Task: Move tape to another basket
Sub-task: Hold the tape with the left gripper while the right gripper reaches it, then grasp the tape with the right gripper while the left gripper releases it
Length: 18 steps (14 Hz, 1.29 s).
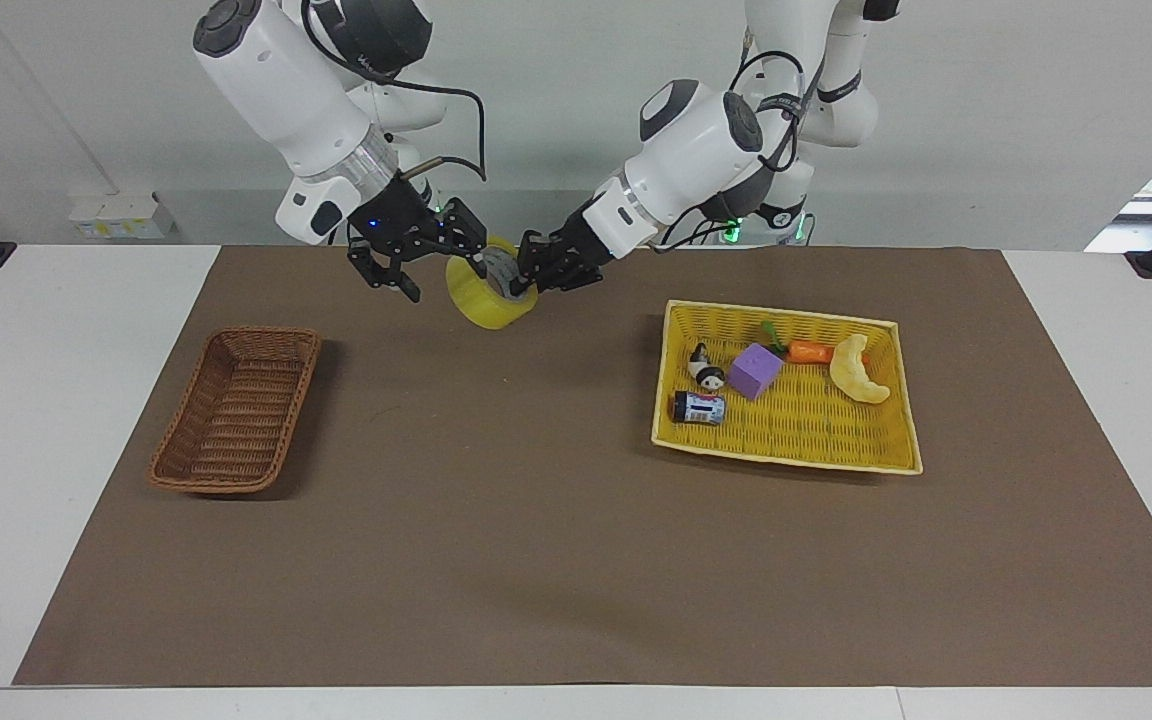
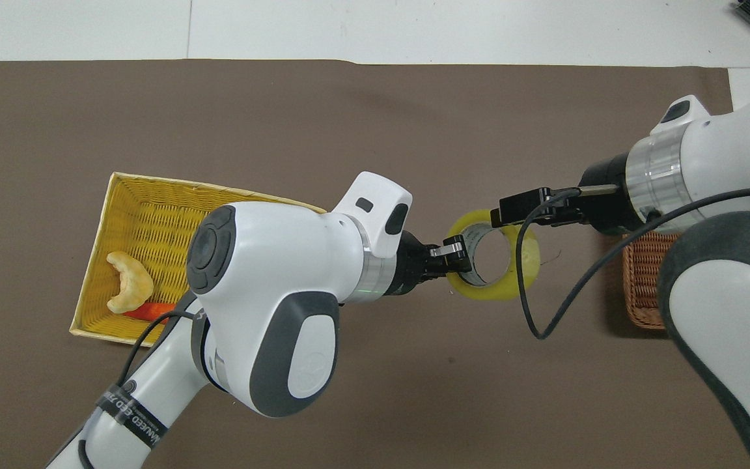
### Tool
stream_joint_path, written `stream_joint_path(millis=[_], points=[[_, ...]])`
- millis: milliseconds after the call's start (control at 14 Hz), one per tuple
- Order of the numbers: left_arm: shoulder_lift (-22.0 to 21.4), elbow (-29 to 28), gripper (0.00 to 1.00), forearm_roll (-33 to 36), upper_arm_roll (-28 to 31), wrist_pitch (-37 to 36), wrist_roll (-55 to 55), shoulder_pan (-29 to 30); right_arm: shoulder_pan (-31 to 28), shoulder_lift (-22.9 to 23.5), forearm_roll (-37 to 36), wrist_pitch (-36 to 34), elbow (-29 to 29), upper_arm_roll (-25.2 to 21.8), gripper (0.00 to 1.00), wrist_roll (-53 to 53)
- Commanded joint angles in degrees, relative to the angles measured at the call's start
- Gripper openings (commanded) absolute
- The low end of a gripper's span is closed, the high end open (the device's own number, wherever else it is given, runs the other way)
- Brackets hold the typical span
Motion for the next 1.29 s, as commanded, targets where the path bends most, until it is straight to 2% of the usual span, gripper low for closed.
stream_joint_path(millis=[0,286,357,429,500,714,786,857,1071,1214], points=[[-0.7,-0.9,0.00,-1.3,0.5,4.0,-0.5,-1.3,-0.7,-0.2,4.8,1.4,-0.9,0.3,1.00,-2.5],[-0.6,-0.8,0.00,-2.7,0.5,9.9,-1.3,-1.7,-0.7,-0.8,0.7,1.4,-3.3,0.2,1.00,-10.3],[-0.7,-0.8,0.00,-2.8,0.4,10.0,-1.3,-1.7,-0.8,-0.8,0.6,1.4,-3.2,0.2,0.87,-10.5],[-0.7,-0.8,0.00,-3.1,0.1,10.2,-1.3,-1.7,-0.6,-0.8,0.4,1.4,-3.2,0.2,0.40,-10.4],[-0.8,-0.8,0.00,-3.4,0.1,10.4,-1.3,-1.7,-0.4,-0.7,0.3,1.3,-3.1,0.2,0.00,-9.7],[-0.7,-0.8,0.00,-3.6,0.2,11.5,-1.4,-1.9,-1.0,-0.2,-0.4,0.9,-2.5,0.1,0.00,-9.2],[-0.8,-0.8,0.56,-3.5,0.3,11.6,-1.3,-1.9,-1.1,-0.2,-0.5,1.1,-2.5,0.1,0.00,-9.1],[-0.9,-0.8,0.99,-3.6,0.2,12.0,-1.7,-1.9,-1.1,-0.2,-0.6,1.1,-2.4,0.1,0.00,-9.0],[-2.9,-1.0,1.00,-3.5,0.4,11.2,-12.3,-1.3,-1.6,-0.2,-3.6,1.5,-2.5,0.1,0.00,-9.2],[-3.6,-1.2,1.00,-3.4,0.7,9.7,-14.2,-0.4,-1.8,-0.2,-6.0,1.6,-2.5,-0.1,0.00,-9.6]])
